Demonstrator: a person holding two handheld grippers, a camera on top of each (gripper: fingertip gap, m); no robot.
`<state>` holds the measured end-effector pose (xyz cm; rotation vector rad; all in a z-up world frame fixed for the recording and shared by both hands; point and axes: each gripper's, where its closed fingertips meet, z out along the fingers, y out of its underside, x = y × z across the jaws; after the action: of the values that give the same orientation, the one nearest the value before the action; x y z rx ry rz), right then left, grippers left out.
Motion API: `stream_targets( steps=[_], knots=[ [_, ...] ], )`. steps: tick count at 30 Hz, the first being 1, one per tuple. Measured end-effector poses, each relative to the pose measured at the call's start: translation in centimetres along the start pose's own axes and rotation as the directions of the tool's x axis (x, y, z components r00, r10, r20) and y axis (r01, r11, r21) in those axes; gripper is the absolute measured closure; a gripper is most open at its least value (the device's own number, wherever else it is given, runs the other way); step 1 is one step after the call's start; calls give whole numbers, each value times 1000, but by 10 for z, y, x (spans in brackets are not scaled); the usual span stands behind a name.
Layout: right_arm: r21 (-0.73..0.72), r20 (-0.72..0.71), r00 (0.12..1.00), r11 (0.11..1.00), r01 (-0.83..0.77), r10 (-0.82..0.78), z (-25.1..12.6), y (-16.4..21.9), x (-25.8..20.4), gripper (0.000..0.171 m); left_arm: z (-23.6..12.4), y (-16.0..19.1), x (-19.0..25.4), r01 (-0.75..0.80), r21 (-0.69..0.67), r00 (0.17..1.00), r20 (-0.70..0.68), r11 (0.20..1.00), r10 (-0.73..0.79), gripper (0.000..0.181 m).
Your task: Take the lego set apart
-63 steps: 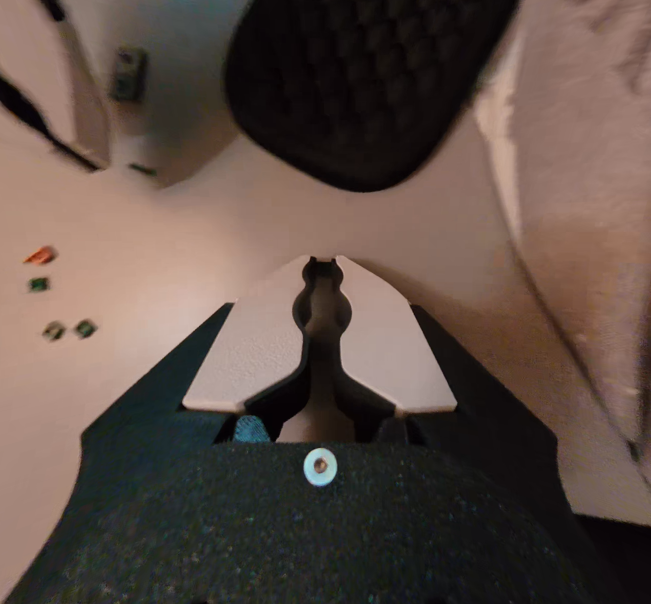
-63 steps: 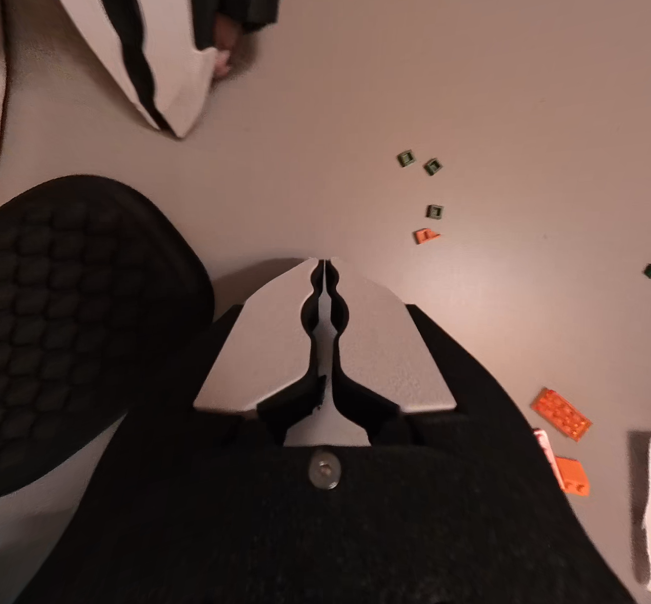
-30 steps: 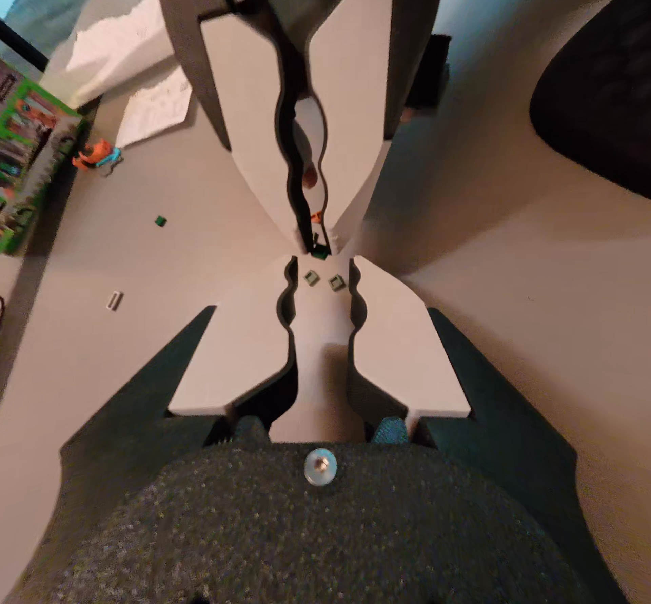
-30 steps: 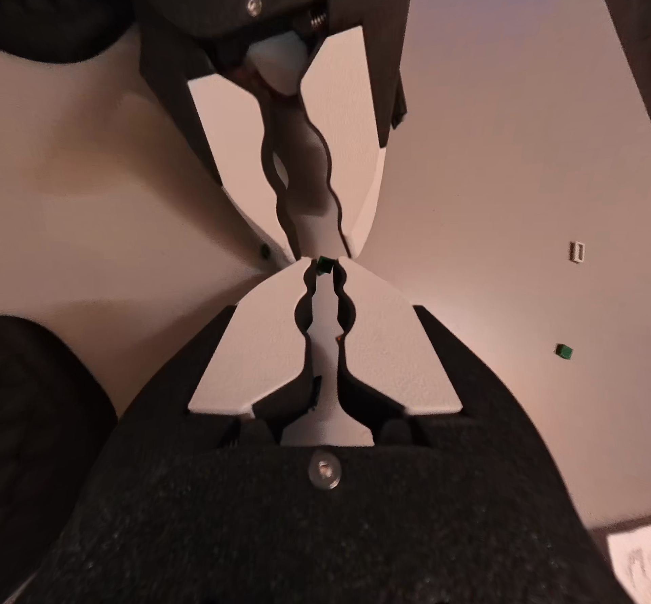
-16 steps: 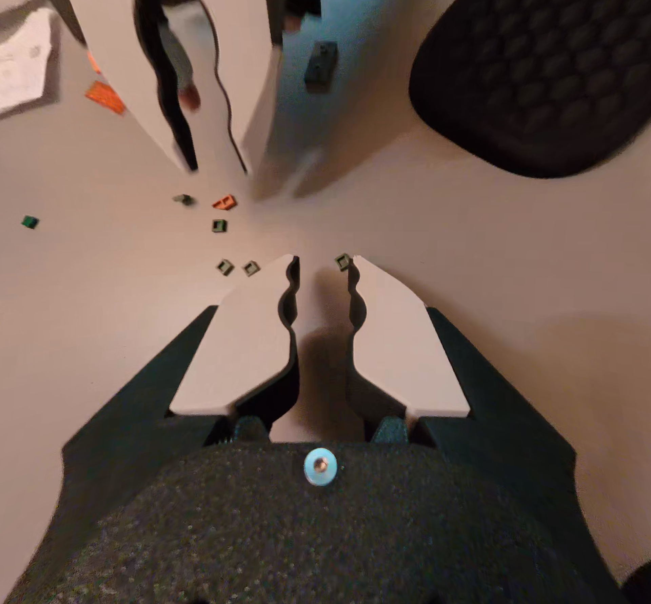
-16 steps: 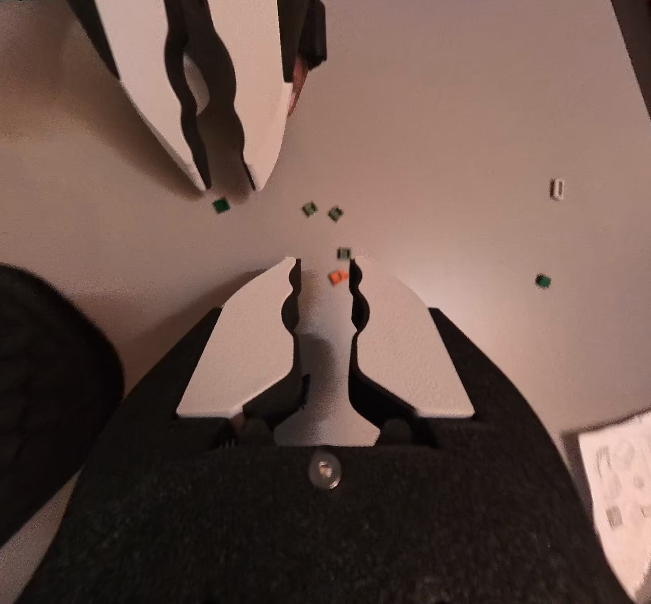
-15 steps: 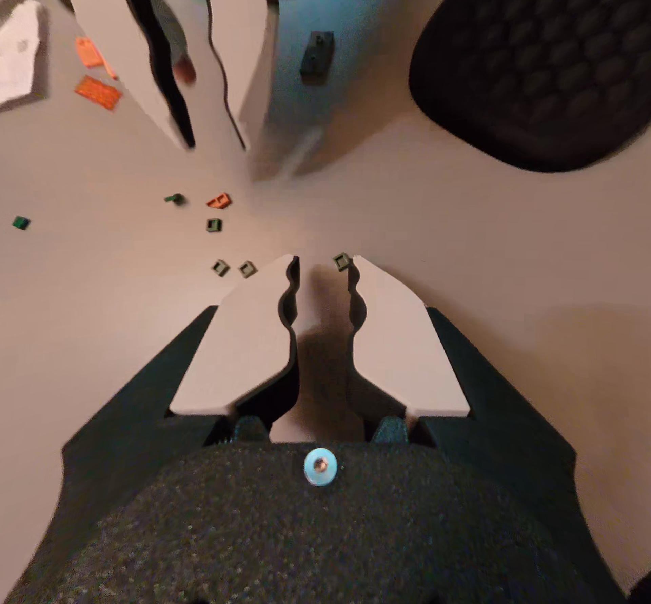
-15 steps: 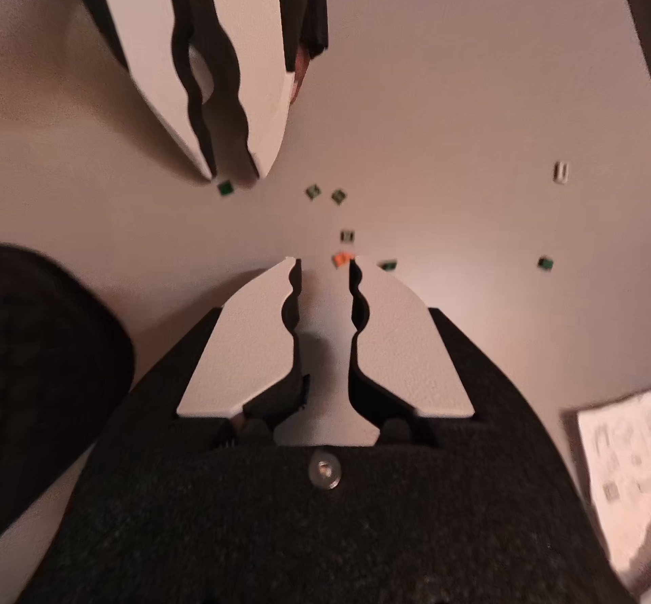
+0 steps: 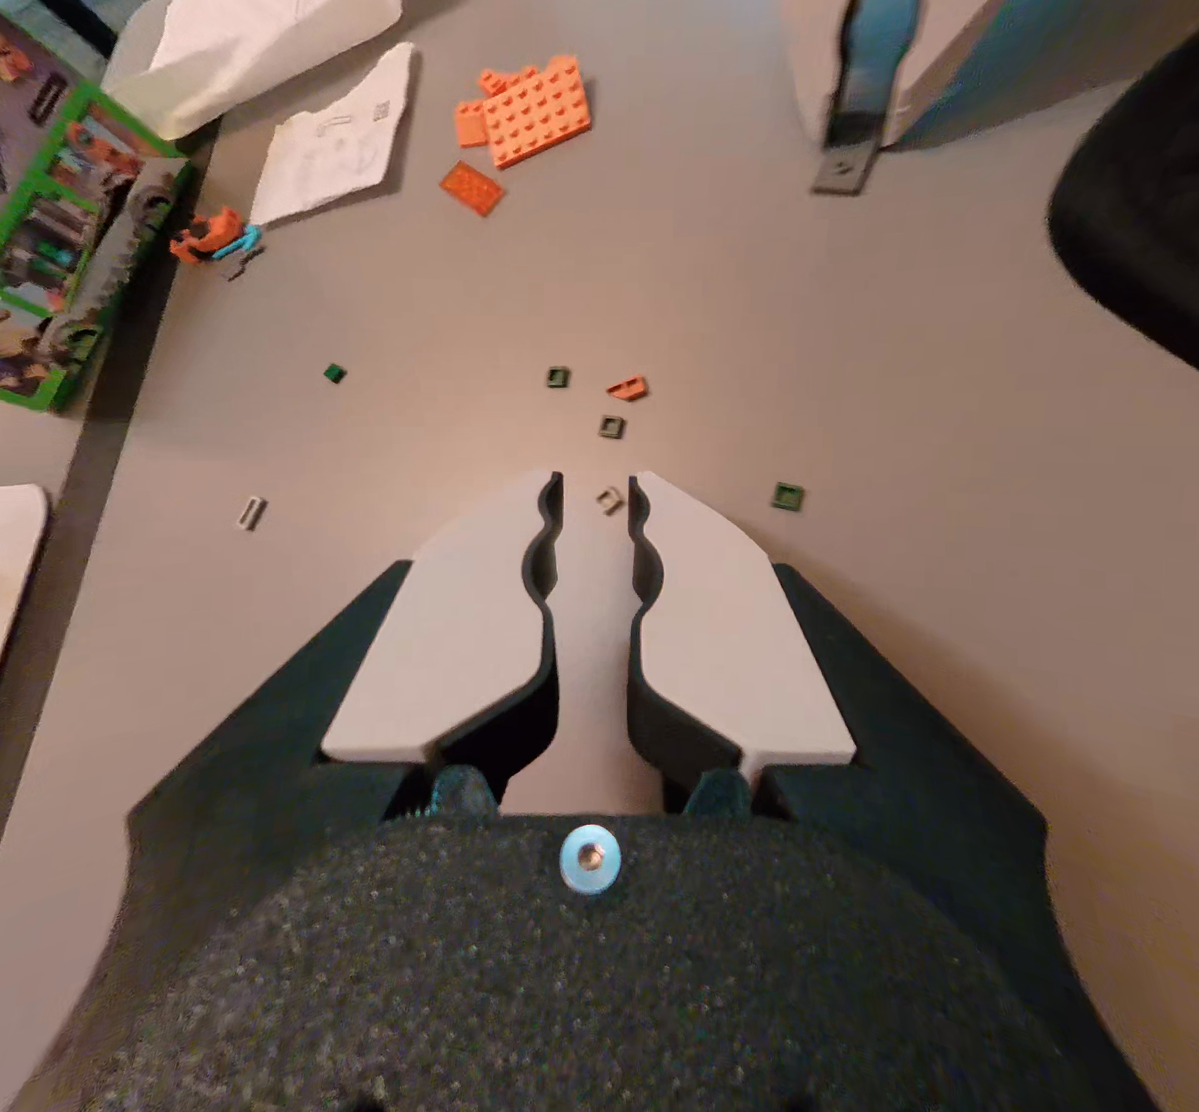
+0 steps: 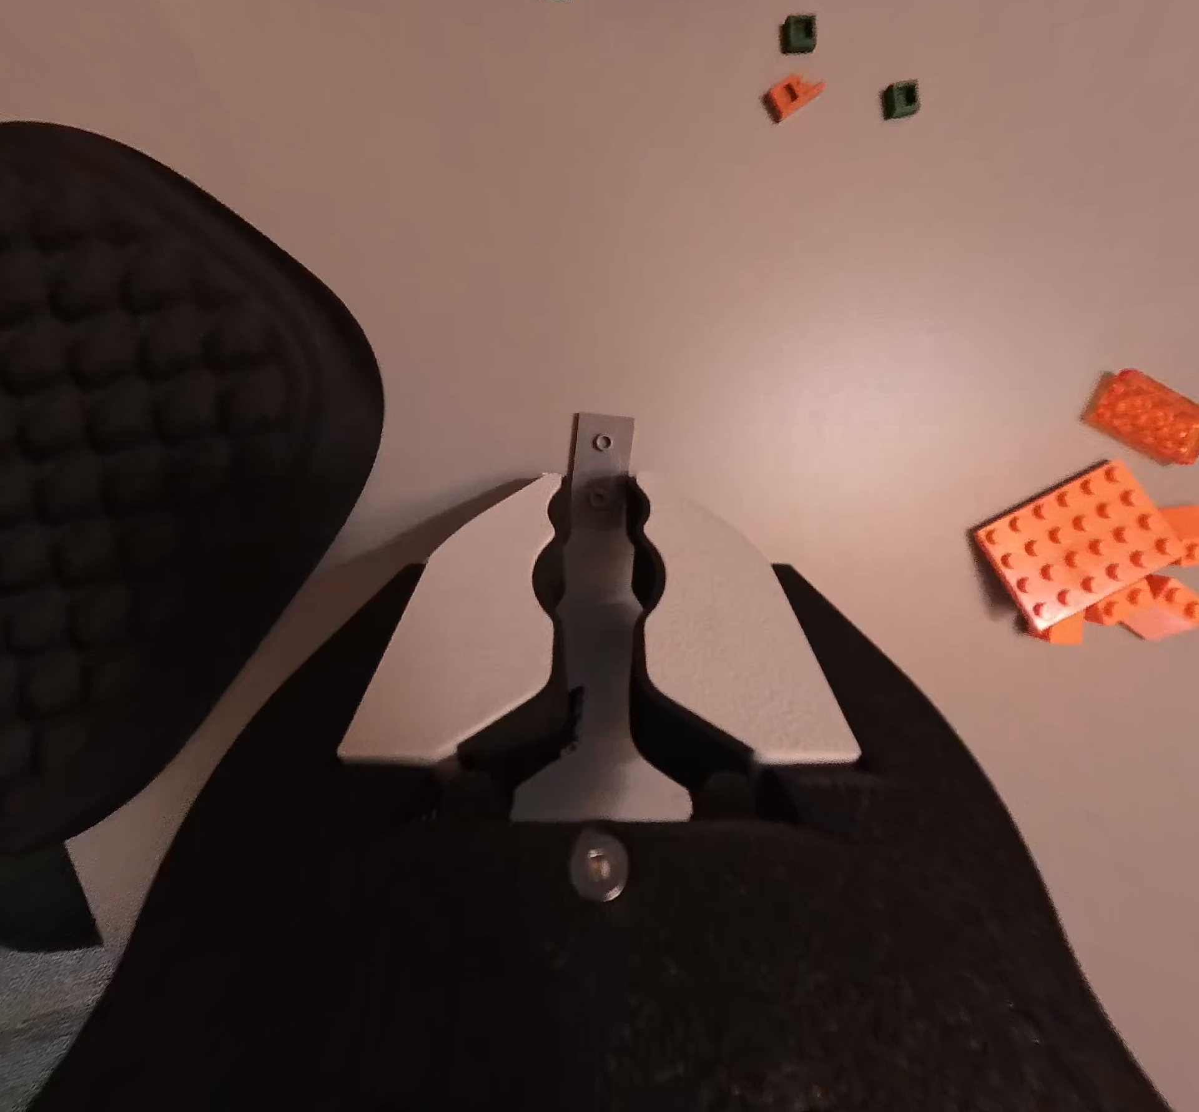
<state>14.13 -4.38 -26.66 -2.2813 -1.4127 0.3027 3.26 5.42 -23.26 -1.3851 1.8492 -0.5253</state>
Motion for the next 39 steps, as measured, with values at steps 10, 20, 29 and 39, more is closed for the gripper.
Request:
stream_targets(
  steps=[10, 20, 29, 39],
  knots=[
    [163, -41, 997, 984, 74, -68, 21, -78, 42, 156, 8, 12, 55, -56, -71, 972, -232, 996, 39, 159],
    [141, -60, 989, 980, 139, -131, 51, -110, 56, 150, 11, 17, 8, 29, -64, 1000, -6, 998, -29, 163],
    [285, -199, 977, 958, -13, 72, 15, -114, 114, 145, 4, 20, -9, 116, -23, 993, 30, 993, -116, 164],
    [163, -144, 964, 966, -202, 225, 57, -107, 197, 148, -5, 28, -49, 205, 3, 973, 104, 979, -204, 163]
  ],
)
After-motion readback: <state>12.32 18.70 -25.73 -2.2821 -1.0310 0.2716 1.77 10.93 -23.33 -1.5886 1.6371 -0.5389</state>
